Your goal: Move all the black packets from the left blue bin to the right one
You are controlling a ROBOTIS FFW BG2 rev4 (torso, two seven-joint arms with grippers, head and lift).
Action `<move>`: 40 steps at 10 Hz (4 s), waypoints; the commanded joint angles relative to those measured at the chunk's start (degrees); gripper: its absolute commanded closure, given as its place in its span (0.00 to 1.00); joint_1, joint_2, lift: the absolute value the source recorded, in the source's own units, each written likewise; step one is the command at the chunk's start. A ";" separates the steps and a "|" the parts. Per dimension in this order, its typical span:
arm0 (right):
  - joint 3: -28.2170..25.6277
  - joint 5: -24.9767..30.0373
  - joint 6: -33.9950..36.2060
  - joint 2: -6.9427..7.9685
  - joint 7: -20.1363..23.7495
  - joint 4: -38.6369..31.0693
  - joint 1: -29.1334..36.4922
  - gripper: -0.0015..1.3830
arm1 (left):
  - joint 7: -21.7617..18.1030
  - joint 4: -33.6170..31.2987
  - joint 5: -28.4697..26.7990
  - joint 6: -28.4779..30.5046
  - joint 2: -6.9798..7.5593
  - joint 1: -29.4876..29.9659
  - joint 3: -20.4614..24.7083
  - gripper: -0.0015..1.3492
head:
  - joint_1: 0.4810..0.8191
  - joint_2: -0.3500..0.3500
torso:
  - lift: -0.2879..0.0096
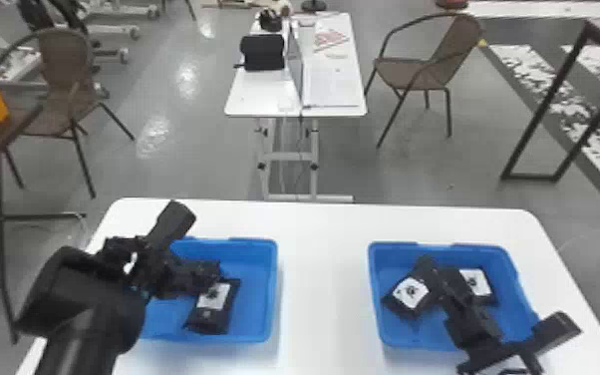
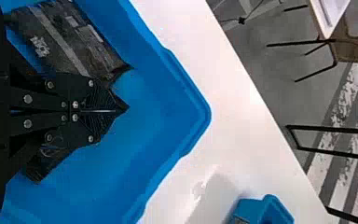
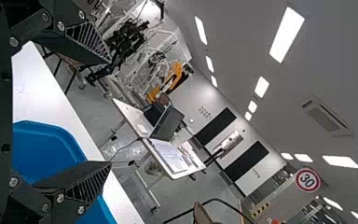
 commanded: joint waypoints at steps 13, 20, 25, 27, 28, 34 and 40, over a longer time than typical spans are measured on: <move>0.85 -0.89 0.77 0.05 0.61 0.61 -0.16 0.20 | 6.31 24.39 -15.49 -8.95 5.77 -13.45 -3.54 0.14 | 0.63 0.60 | 0.97; 0.85 -1.06 0.86 0.05 2.81 2.28 -1.39 0.20 | 16.24 33.36 -9.16 -13.96 5.16 -15.21 0.41 0.21 | 0.63 0.64 | 0.97; 0.76 -2.21 0.86 0.05 4.30 3.60 -1.48 0.20 | 20.55 38.72 -5.91 -10.62 5.16 -16.36 -0.56 0.54 | 0.63 0.64 | 0.97; 0.76 -2.21 0.86 0.05 5.01 4.39 -1.92 0.20 | 19.05 38.72 -4.15 -8.33 5.95 -17.15 -0.64 0.78 | 0.63 0.65 | 0.97; 0.67 -2.21 0.86 0.05 5.18 4.39 -1.92 0.20 | 18.17 38.72 -1.52 -9.92 6.74 -17.23 -1.43 0.90 | 0.63 0.65 | 0.97; 0.59 0.69 0.86 0.05 6.24 3.24 -1.57 0.20 | 10.35 13.14 16.50 -14.66 6.48 -0.97 1.91 0.90 | 0.63 0.60 | 0.97; 5.07 7.73 -1.16 0.05 8.17 -1.68 -6.58 0.19 | 7.71 0.14 28.63 -18.70 1.29 -0.18 -9.43 0.90 | 0.63 0.43 | 0.97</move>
